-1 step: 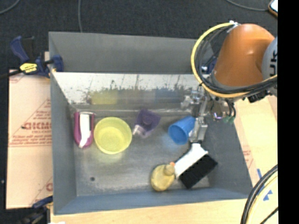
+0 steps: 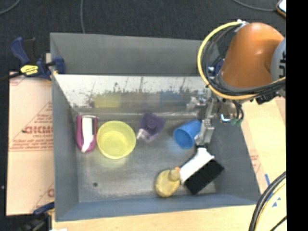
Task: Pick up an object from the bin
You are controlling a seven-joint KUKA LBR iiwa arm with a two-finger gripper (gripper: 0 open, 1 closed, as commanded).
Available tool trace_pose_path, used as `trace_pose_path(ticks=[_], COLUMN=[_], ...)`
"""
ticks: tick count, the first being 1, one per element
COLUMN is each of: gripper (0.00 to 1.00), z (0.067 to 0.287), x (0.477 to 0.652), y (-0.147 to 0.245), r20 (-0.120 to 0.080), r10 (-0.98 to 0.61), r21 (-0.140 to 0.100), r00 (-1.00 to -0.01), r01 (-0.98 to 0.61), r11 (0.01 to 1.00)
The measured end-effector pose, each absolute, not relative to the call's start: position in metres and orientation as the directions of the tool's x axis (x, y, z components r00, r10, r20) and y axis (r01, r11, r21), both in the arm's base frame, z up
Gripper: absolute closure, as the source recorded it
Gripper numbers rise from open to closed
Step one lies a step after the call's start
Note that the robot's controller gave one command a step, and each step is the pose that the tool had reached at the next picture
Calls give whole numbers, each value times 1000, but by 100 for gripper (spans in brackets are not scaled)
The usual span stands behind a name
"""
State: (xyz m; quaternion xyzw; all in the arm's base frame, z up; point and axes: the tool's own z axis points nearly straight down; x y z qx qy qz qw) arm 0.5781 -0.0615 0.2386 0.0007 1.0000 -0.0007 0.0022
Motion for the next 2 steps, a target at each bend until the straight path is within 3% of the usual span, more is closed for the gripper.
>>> trace_pose_path(ticks=[1, 2], gripper=[0, 0], z=[139, 161], x=[533, 491], y=[-80, -81], r20=[-5, -9], r10=[-282, -459], r21=[-3, -7], r00=[-959, -888], r01=[-282, -459], r11=[959, 889])
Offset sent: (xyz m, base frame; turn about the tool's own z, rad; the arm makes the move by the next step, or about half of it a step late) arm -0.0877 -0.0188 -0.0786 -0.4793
